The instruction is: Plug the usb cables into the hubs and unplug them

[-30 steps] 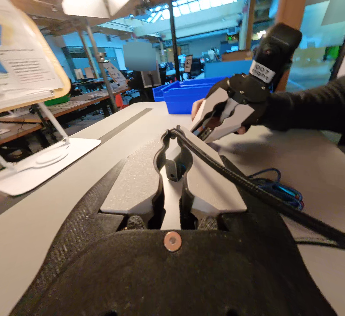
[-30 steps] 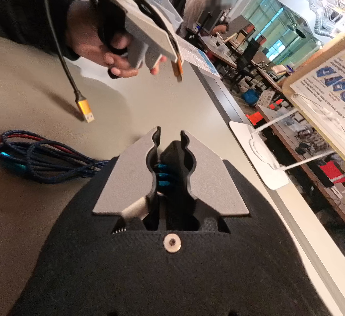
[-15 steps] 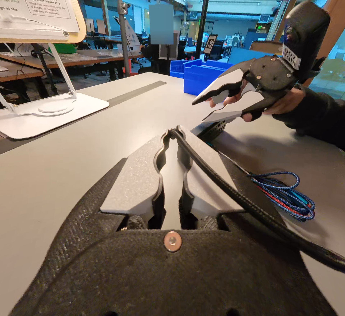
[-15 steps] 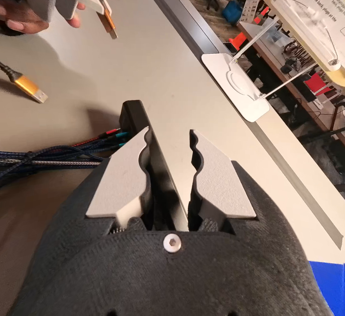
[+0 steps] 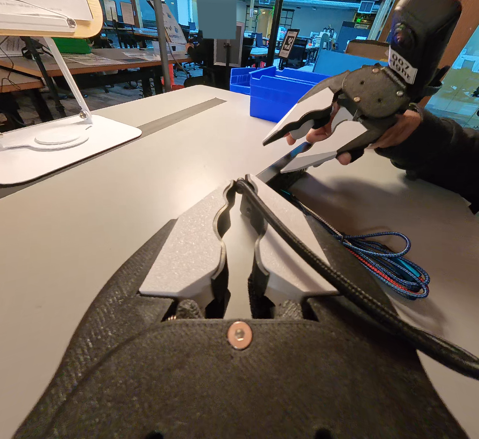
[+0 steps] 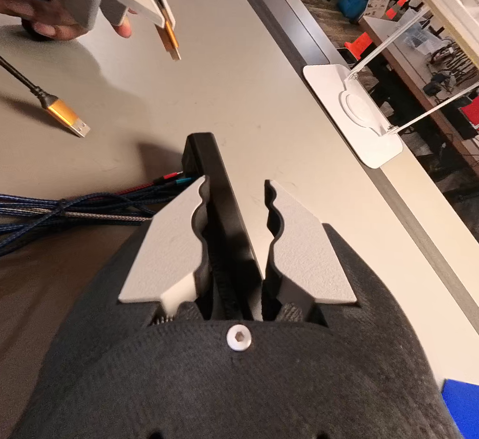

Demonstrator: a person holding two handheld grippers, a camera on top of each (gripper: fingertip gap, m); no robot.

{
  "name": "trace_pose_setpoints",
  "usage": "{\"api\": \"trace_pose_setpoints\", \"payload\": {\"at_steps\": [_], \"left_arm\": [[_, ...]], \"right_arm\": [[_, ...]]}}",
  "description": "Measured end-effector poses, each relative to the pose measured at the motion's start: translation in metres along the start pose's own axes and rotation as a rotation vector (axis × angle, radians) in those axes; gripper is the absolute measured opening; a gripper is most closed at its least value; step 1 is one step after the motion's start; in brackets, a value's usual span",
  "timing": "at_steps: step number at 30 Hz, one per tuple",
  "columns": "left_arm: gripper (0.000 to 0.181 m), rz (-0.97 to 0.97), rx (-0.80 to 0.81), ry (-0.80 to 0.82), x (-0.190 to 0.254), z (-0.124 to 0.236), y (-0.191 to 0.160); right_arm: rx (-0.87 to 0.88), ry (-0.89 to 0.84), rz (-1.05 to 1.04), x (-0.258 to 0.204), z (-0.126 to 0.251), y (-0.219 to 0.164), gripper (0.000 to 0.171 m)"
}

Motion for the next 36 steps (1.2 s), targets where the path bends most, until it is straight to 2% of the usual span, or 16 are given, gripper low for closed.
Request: {"api": "trace_pose_setpoints", "payload": {"at_steps": [5, 20, 25, 29, 36], "left_arm": [[0.009, 0.004, -0.033, -0.051, 0.006, -0.004, -0.004], [0.009, -0.007, -0.049, -0.083, 0.013, -0.006, -0.006], [0.009, -0.013, -0.052, -0.090, 0.015, -0.006, -0.006], [0.009, -0.017, -0.043, -0.100, 0.017, -0.006, -0.005], [0.009, -0.126, 0.084, -0.197, 0.043, -0.004, 0.017]], "right_arm": [[-0.017, 0.095, -0.036, -0.003, 0.002, 0.003, 0.043], [-0.204, 0.228, 0.167, -0.034, -0.032, 0.004, 0.041], [-0.280, 0.209, 0.211, -0.037, -0.042, -0.002, 0.036], [-0.222, 0.210, 0.195, -0.036, -0.038, 0.003, 0.032], [0.096, 0.265, 0.147, -0.037, 0.001, 0.039, 0.025]]}}
Point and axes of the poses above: each gripper's, where its closed fingertips meet, z back along the fingers, y out of its top, x = y × z across the jaws, the point moved 2 cm from there along z, back along the fingers, and after that the axes turned 9 degrees about -y, right-handed, at the moved point
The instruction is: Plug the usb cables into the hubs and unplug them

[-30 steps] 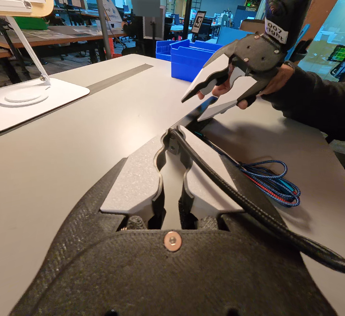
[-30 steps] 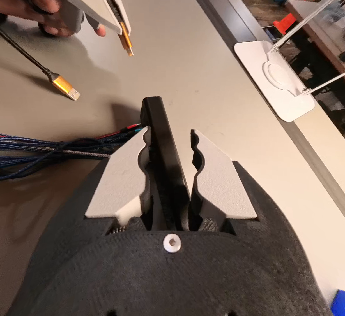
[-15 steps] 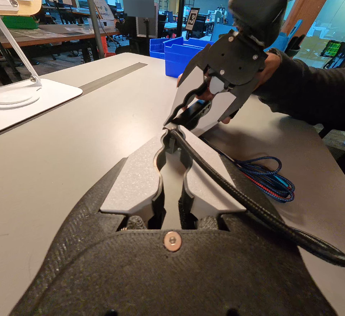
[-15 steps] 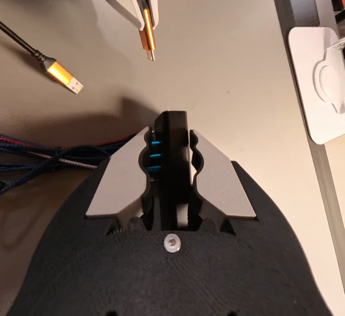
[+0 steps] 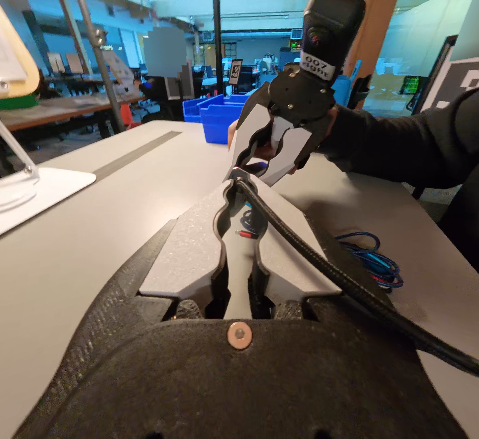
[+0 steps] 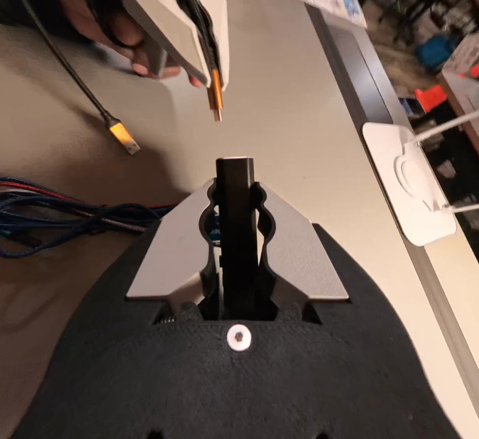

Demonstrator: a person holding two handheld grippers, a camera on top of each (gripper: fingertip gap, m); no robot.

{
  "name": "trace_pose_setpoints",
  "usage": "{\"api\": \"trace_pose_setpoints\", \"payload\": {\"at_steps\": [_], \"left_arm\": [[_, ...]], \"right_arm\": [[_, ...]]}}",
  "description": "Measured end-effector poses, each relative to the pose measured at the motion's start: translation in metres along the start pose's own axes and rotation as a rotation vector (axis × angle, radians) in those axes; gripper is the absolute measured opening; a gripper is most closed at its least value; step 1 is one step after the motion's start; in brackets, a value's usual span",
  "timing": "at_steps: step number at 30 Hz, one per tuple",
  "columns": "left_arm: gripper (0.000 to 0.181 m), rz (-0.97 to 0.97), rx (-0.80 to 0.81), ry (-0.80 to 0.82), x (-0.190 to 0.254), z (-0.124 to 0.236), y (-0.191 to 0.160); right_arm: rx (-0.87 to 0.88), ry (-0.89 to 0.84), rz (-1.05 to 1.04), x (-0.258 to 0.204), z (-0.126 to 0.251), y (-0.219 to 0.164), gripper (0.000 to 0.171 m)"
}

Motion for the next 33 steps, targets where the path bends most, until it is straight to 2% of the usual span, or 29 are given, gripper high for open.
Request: {"api": "trace_pose_setpoints", "payload": {"at_steps": [3, 8, 33], "left_arm": [[0.009, -0.098, 0.012, -0.038, 0.014, -0.004, 0.008], [0.009, -0.184, -0.004, -0.064, 0.027, -0.009, 0.008], [0.009, -0.337, -0.001, -0.082, 0.040, -0.008, 0.014]], "right_arm": [[0.083, 0.063, 0.024, -0.013, 0.009, 0.010, 0.026], [0.116, 0.095, 0.059, -0.025, 0.012, 0.018, 0.026], [0.188, 0.148, 0.061, -0.032, 0.022, 0.029, 0.026]]}}
Point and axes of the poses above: each gripper's, where its closed fingertips meet, z back along the fingers, y out of its top, x = y × z across the jaws, the point moved 2 cm from there along z, back along the fingers, and after that the axes turned 9 degrees about -y, right-handed, at the moved point
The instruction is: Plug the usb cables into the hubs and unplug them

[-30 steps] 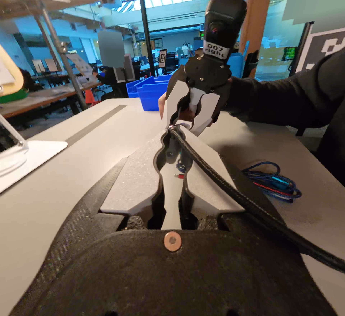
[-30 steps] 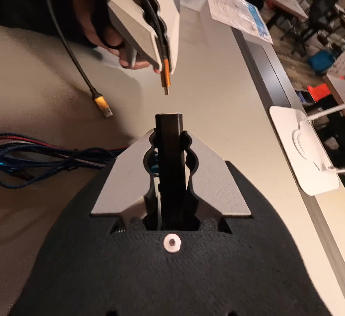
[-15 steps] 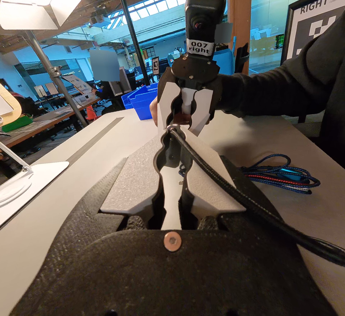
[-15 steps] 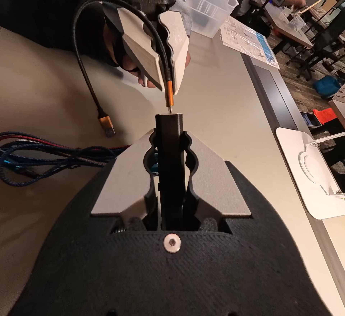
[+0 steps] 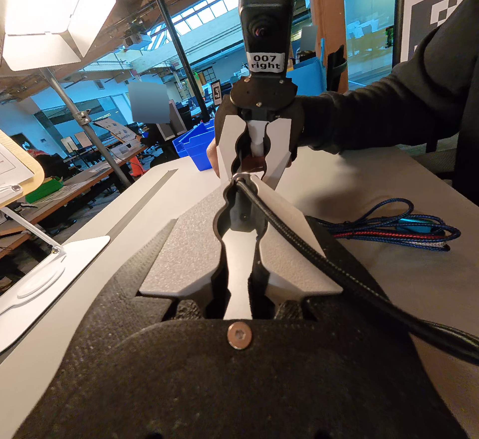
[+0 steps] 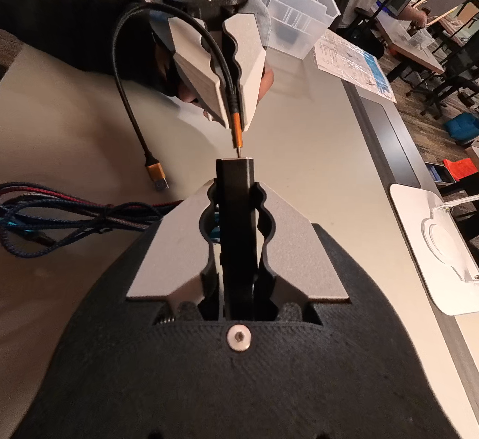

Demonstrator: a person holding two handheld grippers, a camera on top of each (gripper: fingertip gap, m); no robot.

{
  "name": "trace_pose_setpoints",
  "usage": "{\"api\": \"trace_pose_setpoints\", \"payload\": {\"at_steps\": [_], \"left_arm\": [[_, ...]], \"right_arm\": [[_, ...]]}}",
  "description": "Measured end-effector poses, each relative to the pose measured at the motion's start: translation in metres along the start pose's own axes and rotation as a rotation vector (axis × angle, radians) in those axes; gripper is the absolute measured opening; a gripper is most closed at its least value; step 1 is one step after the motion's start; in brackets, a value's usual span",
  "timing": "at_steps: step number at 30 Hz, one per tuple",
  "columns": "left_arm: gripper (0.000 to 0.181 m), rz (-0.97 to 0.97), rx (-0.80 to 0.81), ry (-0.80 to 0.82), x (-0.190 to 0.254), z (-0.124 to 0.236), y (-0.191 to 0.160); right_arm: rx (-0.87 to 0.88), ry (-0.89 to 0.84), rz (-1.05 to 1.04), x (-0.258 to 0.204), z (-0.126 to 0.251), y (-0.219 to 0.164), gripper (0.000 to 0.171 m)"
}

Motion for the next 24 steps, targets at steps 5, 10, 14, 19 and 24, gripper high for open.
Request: {"api": "trace_pose_setpoints", "payload": {"at_steps": [5, 10, 14, 19, 24], "left_arm": [[0.009, 0.007, 0.013, -0.001, 0.0002, 0.0004, 0.0009], [0.009, 0.004, 0.020, -0.005, 0.0010, 0.0007, 0.0015], [0.009, -0.023, 0.013, -0.013, 0.0035, 0.0003, 0.0018], [0.009, -0.044, 0.025, -0.019, 0.0060, 0.0002, 0.0031], [0.009, -0.057, 0.033, -0.022, 0.0075, 0.0002, 0.0044]], "right_arm": [[0.007, -0.003, 0.002, 0.0000, 0.0002, 0.0012, 0.026], [0.014, 0.001, -0.003, -0.0006, 0.0004, 0.0021, 0.026], [0.019, 0.016, -0.004, -0.0023, 0.0013, 0.0023, 0.026], [0.031, 0.029, -0.005, -0.0041, 0.0027, 0.0039, 0.026], [0.039, 0.037, -0.007, -0.0052, 0.0037, 0.0051, 0.026]]}}
Point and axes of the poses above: each gripper's, where its closed fingertips meet, z back along the fingers, y out of its top, x = y × z across the jaws, the point moved 2 cm from there along z, back along the fingers, and after that the axes turned 9 degrees about -y, right-handed, at the moved point
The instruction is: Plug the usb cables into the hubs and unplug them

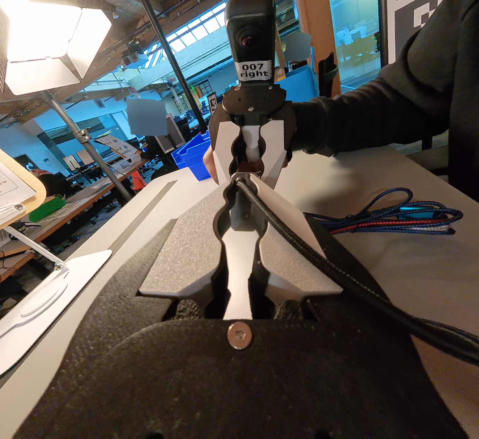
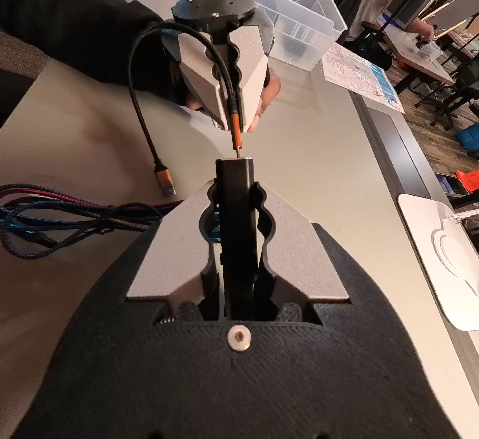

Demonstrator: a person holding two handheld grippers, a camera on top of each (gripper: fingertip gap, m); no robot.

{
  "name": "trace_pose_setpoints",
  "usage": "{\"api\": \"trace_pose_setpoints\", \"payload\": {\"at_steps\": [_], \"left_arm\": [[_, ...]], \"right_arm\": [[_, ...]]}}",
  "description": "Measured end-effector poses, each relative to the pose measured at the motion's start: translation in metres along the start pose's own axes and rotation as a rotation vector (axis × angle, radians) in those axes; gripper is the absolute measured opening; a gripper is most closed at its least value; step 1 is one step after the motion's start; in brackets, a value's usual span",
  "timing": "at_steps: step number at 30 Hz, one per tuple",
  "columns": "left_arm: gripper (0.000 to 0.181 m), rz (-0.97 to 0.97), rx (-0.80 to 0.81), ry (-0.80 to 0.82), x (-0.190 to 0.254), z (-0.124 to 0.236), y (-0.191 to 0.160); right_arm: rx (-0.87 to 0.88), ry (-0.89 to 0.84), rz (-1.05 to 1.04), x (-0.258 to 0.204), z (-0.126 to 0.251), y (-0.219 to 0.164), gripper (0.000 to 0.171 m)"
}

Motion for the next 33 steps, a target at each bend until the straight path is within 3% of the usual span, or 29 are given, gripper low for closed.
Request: {"api": "trace_pose_setpoints", "payload": {"at_steps": [17, 33], "left_arm": [[0.010, -0.034, -0.099, 0.009, 0.0007, -0.0005, -0.0069], [0.011, 0.006, -0.067, 0.007, -0.0015, 0.0031, -0.0082]], "right_arm": [[-0.030, -0.018, 0.024, -0.0010, -0.0045, -0.0016, 0.024], [-0.022, -0.031, 0.020, -0.0007, -0.0080, 0.0022, 0.023]]}}
Point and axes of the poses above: each gripper's, where its closed fingertips meet, z back along the fingers, y out of its top, x = y × z across the jaws, the point moved 2 cm from there along z, back along the fingers, and after that the axes turned 9 degrees about -y, right-handed, at the moved point
